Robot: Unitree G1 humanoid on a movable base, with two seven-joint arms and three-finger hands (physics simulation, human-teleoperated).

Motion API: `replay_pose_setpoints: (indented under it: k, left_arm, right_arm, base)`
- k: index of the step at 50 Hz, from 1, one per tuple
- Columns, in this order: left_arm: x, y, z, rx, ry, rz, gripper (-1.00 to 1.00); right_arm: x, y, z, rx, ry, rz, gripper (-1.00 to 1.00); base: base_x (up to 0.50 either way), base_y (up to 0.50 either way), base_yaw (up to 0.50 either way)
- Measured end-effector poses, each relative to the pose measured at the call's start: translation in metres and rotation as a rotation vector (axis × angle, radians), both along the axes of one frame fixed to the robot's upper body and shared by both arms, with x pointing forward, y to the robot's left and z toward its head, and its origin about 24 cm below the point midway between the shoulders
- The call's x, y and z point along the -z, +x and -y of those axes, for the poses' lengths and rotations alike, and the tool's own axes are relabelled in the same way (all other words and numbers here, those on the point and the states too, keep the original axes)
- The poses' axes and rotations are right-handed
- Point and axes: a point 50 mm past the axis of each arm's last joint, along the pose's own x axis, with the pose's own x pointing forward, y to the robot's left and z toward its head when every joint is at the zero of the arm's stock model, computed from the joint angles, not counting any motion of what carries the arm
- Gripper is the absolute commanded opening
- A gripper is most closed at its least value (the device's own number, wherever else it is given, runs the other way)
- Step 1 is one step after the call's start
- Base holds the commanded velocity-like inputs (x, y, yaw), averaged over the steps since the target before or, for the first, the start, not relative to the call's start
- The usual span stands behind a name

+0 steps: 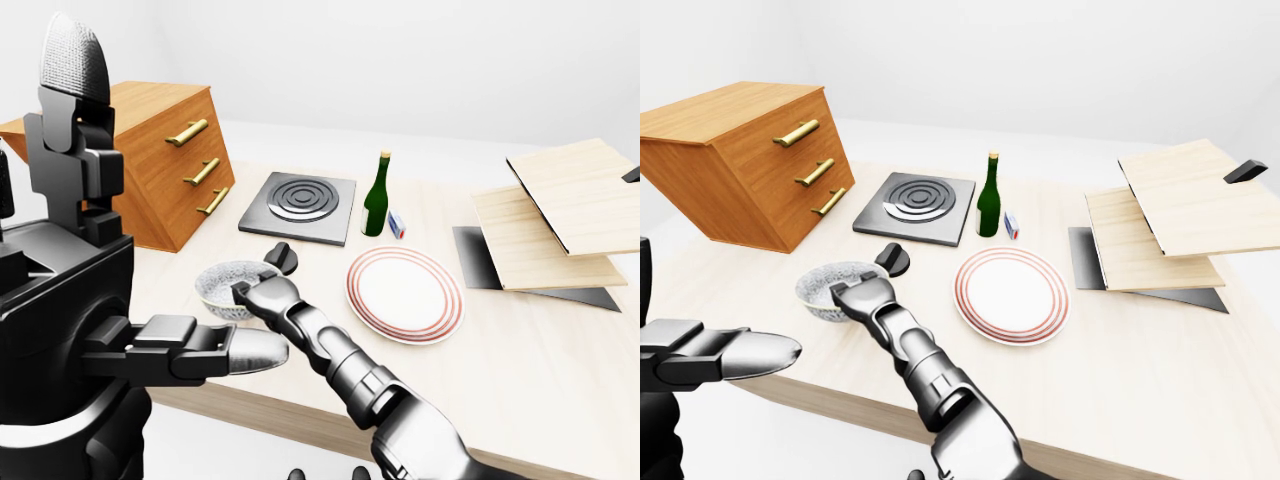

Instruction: Pick up the akita bowl and put it on the plate.

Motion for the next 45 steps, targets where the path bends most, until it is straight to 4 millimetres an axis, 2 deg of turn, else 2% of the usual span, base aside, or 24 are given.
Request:
replay_pose_setpoints:
  k: [8,14,29,39,45]
  left_arm:
    - [0.001,0.0,0.002,-0.007,0.011,0.004,0.91]
    - [0.002,0.0,0.003,-0.015,0.024,0.01,0.91]
    - [0.003,0.001,0.006,-0.029,0.044,0.012,0.91]
    - [0.003,0.001,0.009,-0.041,0.065,0.022,0.91]
    - [0.003,0.001,0.011,-0.05,0.078,0.03,0.91]
  right_arm:
    - [-0.02,0.0,-0.004,-0.023,0.054,-0.046,-1.0]
    - [-0.036,-0.009,-0.008,-0.081,0.09,-0.101,-1.0]
    - [-0.094,-0.014,-0.013,-0.221,0.215,-0.139,-1.0]
    - [-0.138,-0.019,-0.009,-0.336,0.327,-0.134,-1.0]
    - [-0.152,-0.02,0.0,-0.357,0.412,-0.114,-1.0]
  base:
    - [0.0,0.0,0.0]
    - [0.0,0.0,0.0]
    - [0.0,0.0,0.0]
    - [0.0,0.0,0.0]
    - [0.0,0.0,0.0]
